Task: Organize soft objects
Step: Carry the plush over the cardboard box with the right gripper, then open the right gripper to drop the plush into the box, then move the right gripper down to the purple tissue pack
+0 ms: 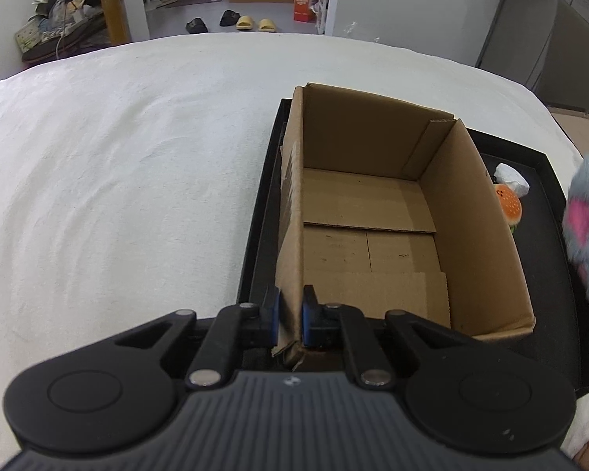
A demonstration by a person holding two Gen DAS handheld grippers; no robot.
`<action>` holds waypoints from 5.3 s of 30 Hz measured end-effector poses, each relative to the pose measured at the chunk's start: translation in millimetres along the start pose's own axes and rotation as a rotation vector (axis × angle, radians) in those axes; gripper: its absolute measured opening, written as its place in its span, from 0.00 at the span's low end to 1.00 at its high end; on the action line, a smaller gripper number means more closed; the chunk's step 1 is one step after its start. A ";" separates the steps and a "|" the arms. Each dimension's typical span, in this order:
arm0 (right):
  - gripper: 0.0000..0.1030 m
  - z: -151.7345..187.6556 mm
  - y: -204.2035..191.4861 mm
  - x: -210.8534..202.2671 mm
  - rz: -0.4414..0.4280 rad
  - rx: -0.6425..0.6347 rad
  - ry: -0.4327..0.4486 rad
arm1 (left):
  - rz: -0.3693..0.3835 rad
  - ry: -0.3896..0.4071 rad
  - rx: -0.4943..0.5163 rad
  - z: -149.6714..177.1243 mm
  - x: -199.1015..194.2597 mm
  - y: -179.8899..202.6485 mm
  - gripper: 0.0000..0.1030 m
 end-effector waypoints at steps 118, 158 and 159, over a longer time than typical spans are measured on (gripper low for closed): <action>0.58 -18.7 -37.0 3.0 -0.264 -0.321 -0.101 | -0.023 0.089 0.078 7.3 -33.5 5.6 0.45; 0.66 27.8 -36.7 70.8 -0.127 -0.299 -0.245 | -0.033 0.054 0.035 7.3 -22.5 4.4 0.46; 0.66 28.4 -35.2 68.7 -0.112 -0.303 -0.245 | -0.033 0.056 0.035 7.5 -23.4 4.3 0.46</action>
Point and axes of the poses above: each gripper's, at about its wrist camera, not at the fingertips, and x roughly the way its jaws point, y to its right, z to its underside, the point moved 4 cm from there along x, roughly the way its jaws point, and after that the axes turned 12 degrees about -x, right-handed, at the moved point
